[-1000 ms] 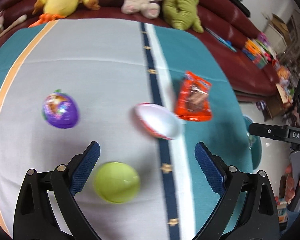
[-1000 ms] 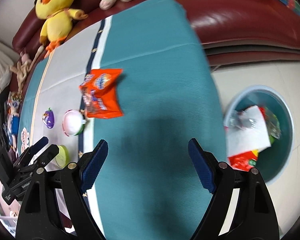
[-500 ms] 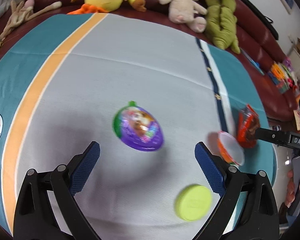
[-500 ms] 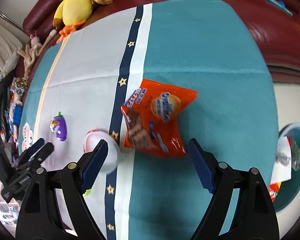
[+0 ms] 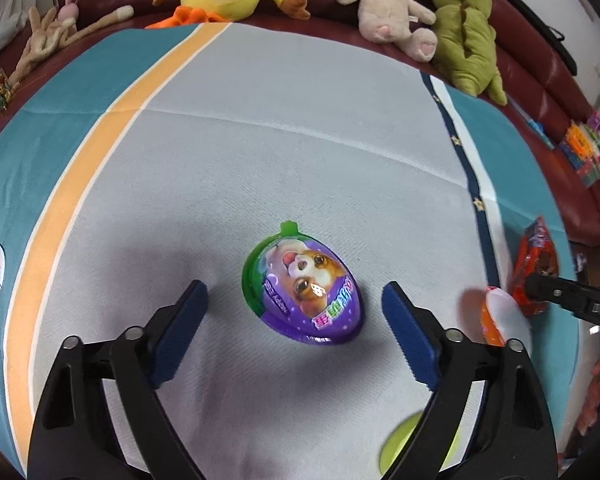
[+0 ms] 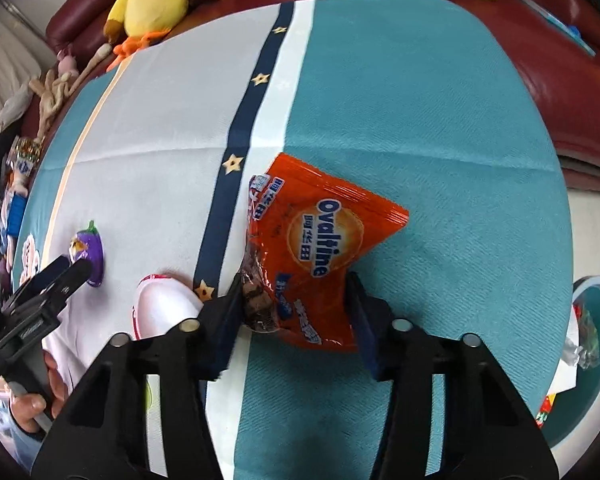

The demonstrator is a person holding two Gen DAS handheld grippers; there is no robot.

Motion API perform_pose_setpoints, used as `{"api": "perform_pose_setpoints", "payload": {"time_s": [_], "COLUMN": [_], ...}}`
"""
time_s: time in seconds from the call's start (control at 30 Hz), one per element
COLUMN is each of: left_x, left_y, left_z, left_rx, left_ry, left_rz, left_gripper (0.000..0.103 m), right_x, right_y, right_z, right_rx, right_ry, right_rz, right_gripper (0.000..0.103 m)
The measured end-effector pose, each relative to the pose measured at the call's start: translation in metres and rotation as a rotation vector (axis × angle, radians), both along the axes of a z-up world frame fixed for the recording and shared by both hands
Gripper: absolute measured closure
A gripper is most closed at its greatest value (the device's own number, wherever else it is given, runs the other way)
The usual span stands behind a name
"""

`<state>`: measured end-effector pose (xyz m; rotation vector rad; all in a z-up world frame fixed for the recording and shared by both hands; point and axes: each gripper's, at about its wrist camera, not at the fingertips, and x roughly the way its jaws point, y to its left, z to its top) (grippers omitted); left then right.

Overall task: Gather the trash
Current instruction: 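Move both tools back to the table and grasp the orange Ovaltine wrapper with the right tool, then grasp the purple egg toy with the left tool while the right tool holds the Ovaltine wrapper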

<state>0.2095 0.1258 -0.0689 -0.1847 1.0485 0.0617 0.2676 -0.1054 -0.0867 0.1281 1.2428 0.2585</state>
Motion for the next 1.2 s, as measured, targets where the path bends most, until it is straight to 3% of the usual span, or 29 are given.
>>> {"api": "perform_pose_setpoints", "payload": {"time_s": [0.13, 0.37, 0.63, 0.87, 1.2], "left_x": [0.002, -0.006, -0.021, -0.040, -0.063], "left_y": [-0.005, -0.006, -0.037, -0.094, -0.199], "left_z": [0.001, 0.009, 0.049, 0.077, 0.079], "left_rx": [0.058, 0.034, 0.015, -0.032, -0.084], "left_ry": [-0.021, -0.038, -0.109, -0.146, -0.124], "left_rz": [-0.002, 0.011, -0.054, -0.185, -0.395], "left_gripper": [0.044, 0.044, 0.044, 0.044, 0.044], "right_x": [-0.001, -0.010, -0.033, -0.062, -0.117], "right_y": [-0.001, -0.020, -0.049, -0.085, -0.168], "right_z": [0.002, 0.012, 0.032, 0.053, 0.072], "right_rx": [0.009, 0.027, 0.062, 0.103, 0.143], "right_ry": [-0.006, -0.025, -0.055, -0.093, -0.145], "right_rz": [0.002, -0.031, -0.075, -0.123, -0.247], "right_gripper": [0.061, 0.061, 0.061, 0.060, 0.060]}}
